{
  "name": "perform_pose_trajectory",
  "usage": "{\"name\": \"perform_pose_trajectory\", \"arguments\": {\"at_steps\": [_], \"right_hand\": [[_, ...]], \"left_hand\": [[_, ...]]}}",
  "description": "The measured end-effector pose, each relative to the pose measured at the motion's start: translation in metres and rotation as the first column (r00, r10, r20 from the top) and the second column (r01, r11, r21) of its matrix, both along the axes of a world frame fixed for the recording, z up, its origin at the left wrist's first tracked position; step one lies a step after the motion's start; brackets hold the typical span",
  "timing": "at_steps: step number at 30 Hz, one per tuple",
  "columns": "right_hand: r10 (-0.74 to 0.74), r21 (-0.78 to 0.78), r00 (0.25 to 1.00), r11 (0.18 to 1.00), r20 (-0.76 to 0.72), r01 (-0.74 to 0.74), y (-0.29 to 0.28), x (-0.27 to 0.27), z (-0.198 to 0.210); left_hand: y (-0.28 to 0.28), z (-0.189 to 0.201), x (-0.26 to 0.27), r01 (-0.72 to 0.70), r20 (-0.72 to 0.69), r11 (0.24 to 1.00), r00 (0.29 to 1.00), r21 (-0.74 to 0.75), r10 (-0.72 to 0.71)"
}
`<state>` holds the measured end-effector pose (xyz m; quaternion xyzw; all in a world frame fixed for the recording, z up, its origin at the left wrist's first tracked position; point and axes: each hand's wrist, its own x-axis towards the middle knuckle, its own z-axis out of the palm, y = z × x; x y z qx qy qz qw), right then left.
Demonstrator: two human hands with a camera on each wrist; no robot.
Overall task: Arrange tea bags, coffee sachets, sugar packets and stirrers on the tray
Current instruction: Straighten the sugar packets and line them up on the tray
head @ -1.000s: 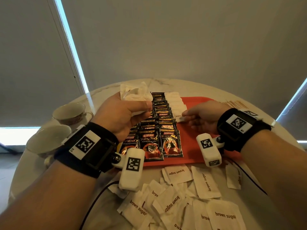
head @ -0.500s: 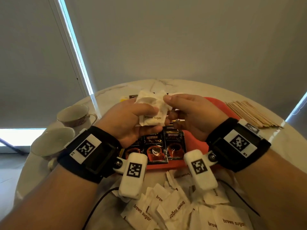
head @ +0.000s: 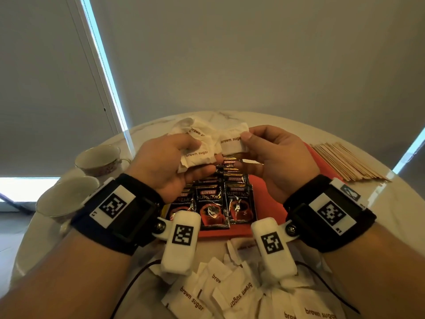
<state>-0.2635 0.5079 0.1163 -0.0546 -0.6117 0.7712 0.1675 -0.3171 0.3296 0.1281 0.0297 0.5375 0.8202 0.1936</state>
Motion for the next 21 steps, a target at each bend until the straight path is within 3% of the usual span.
{"name": "perform_pose_trajectory", "arguments": {"at_steps": [5,11,17,21], "right_hand": [[0.052,-0.063,0.999,0.997,-0.014,-0.053,-0.001,0.002,0.002],[0.117,-0.050,0.993,0.992,0.020,-0.115,-0.012,0.002,-0.005],[0.165,0.119,0.981,0.977,0.099,-0.176,-0.006,0.005,-0.005],[0.089,0.189,0.992,0.976,0.087,-0.105,0.000,0.003,-0.004]], "left_hand": [[-0.002,-0.003,-0.009,-0.118,-0.023,0.993,0.993,-0.020,0.118],[0.003,-0.005,0.004,0.149,-0.233,0.981,0.957,-0.125,-0.175],[0.001,-0.009,0.002,0.041,-0.331,0.970,0.936,-0.240,-0.121],[0.002,-0.009,0.003,0.042,-0.310,0.967,0.943,-0.252,-0.122]]}}
